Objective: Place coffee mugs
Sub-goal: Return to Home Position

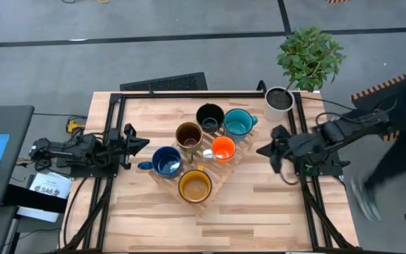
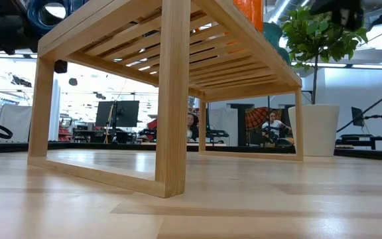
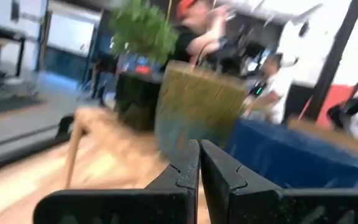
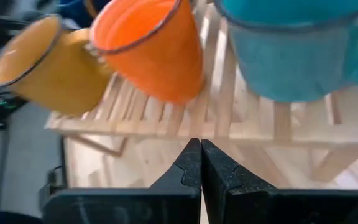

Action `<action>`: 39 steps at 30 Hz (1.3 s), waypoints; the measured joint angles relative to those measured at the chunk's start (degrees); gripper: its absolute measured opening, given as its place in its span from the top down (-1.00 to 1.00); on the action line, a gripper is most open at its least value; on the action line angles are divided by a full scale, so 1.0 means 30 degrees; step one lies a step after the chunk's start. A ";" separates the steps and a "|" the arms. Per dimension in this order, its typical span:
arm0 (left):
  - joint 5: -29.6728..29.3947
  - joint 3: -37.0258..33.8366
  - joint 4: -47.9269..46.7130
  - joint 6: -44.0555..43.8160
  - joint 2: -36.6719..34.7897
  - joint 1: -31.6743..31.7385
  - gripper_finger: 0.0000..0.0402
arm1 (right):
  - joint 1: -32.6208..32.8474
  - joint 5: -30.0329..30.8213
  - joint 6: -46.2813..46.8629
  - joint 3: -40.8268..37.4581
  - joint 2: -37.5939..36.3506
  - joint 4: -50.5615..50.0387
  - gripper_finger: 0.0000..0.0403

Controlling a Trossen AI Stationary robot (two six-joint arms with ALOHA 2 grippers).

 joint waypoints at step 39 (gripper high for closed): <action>0.0027 -0.0036 -0.4349 -0.0058 -0.0055 0.0000 1.00 | -0.1011 -0.1877 -0.8693 -1.6962 -1.5652 1.3565 0.90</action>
